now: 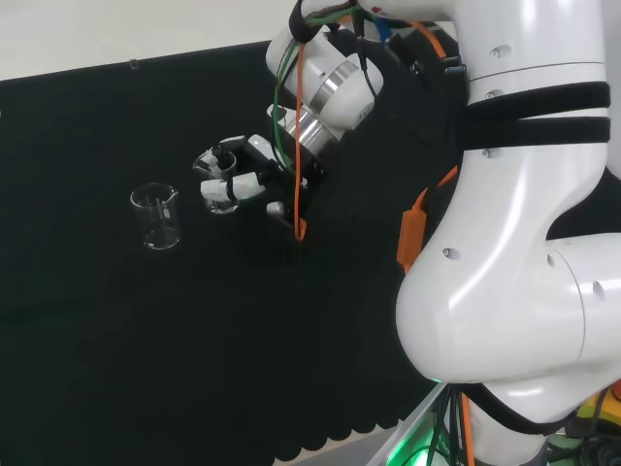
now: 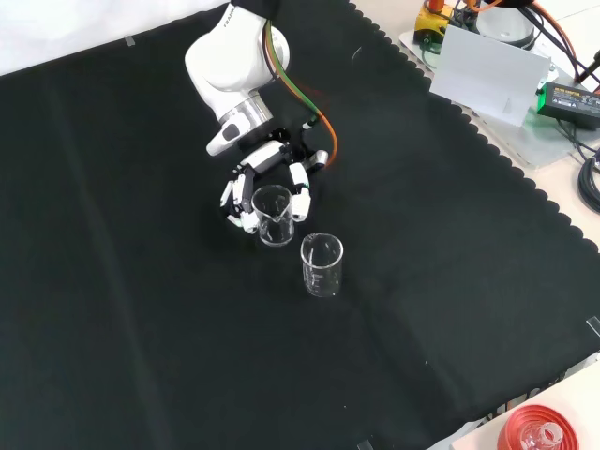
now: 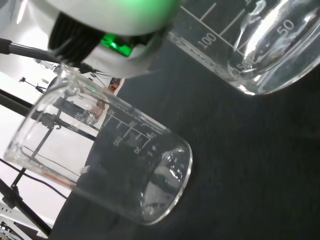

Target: Pick up the beaker on the right.

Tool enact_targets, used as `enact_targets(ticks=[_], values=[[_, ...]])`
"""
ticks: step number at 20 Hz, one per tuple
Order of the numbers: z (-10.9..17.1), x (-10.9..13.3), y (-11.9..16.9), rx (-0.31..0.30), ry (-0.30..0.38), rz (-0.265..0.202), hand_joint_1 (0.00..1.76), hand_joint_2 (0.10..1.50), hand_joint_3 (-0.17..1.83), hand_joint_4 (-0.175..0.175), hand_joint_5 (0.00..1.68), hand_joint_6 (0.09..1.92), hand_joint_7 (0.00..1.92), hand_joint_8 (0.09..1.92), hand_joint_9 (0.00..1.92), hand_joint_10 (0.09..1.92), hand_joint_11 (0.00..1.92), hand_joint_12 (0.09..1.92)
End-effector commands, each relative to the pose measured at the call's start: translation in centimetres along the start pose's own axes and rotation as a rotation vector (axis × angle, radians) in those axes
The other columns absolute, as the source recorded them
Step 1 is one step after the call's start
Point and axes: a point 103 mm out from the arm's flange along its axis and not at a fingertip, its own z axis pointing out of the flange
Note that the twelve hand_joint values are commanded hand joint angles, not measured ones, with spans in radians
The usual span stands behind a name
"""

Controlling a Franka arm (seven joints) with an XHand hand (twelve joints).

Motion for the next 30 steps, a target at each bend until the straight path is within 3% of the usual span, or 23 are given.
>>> enact_targets(ticks=[1, 12, 30], values=[[-0.9, 0.5, 0.2, 0.005, -0.043, -0.028, 1.16, 0.69, 0.57, 0.042, 1.32, 0.55, 1.22, 0.32, 1.05, 0.41, 0.50, 1.25], [-1.7, 0.5, -0.3, 0.044, -0.090, -0.010, 1.16, 0.68, 0.56, 0.063, 1.34, 0.50, 1.27, 0.29, 1.07, 0.39, 0.53, 1.23], [-4.7, 2.7, -1.2, 0.068, -0.168, 0.005, 1.16, 0.68, 0.56, 0.074, 1.37, 0.46, 1.30, 0.27, 1.08, 0.38, 0.54, 1.23]])
